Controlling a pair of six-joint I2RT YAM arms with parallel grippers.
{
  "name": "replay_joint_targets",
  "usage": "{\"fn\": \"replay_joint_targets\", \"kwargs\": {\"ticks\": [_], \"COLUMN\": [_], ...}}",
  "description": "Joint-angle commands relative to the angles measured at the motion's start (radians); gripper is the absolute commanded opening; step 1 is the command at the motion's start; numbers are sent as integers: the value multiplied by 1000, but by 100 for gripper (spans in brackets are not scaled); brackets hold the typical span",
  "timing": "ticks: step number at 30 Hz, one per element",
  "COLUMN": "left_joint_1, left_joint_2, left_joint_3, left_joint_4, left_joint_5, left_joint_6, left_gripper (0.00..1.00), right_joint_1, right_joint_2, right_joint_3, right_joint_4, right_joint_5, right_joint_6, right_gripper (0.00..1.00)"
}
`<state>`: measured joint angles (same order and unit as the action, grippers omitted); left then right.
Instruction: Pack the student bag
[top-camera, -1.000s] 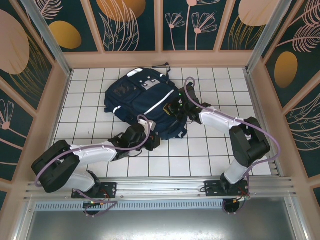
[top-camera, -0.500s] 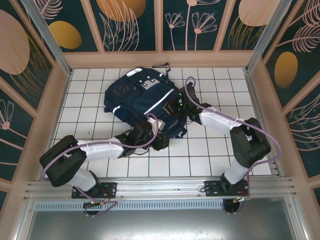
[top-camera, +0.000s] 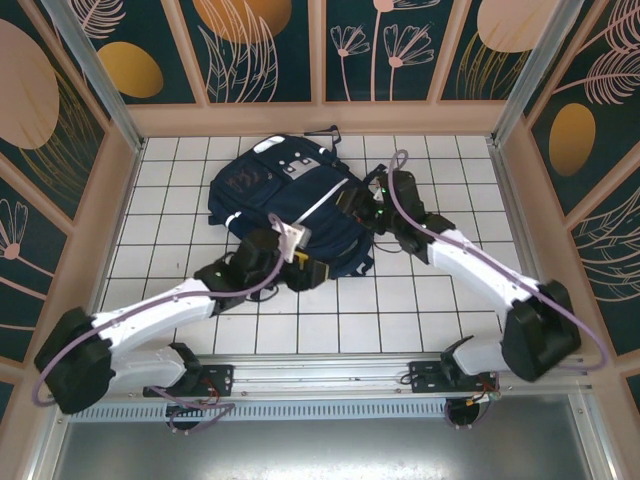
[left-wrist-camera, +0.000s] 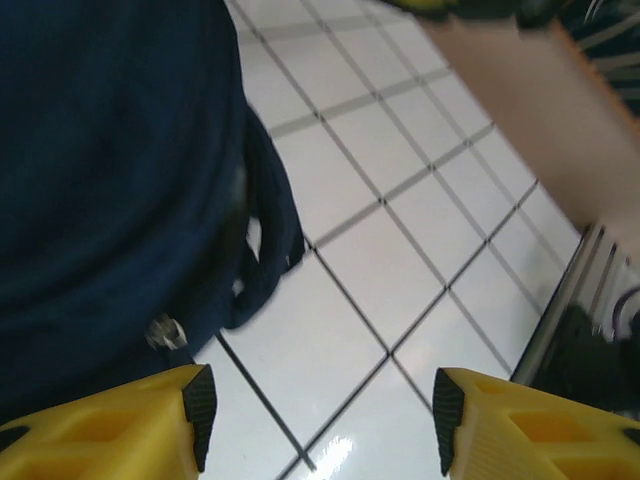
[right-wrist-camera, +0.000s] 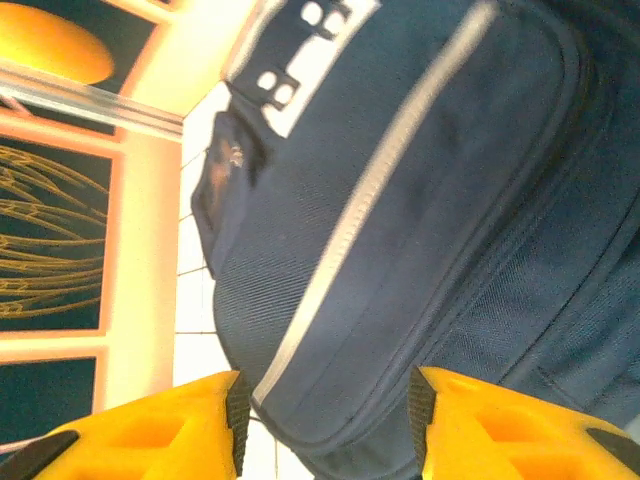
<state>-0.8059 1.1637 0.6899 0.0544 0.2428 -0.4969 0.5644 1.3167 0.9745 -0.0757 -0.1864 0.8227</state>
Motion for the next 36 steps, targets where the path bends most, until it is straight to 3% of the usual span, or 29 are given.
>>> {"fn": "replay_joint_targets", "kwargs": {"ticks": [1,5,10,15,21,29,36], "left_joint_1": [52,90,141,204,226,233,237], "left_joint_2": [-56,-50,-36,-46,-50,-65,-73], "left_joint_3": [59,89,71,33,20,19,14], "left_joint_4": [-126,-176,-159,-115,-99,-89,-86], "left_joint_5": [-38,-66,-76,-61,-44,-43,-42], "left_joint_6": [45,44,-17,-58,-69,-71,-69], "left_gripper": [62,63,63,63,63,63,63], "right_joint_1": [0,24,192,285,284,223,221], "right_joint_2": [-67,-91,-14,18,-7,75,208], "right_joint_3": [-33,-99,-106,-236,-455,-544,-523], "right_joint_4": [-83,-86,-133,20,406,633,743], "right_joint_5": [65,6,78,23,-88,-200,-259], "right_joint_6": [-202,-232,-195,-99,21,82,107], "right_gripper": [46,44,41,45,53,52,48]}}
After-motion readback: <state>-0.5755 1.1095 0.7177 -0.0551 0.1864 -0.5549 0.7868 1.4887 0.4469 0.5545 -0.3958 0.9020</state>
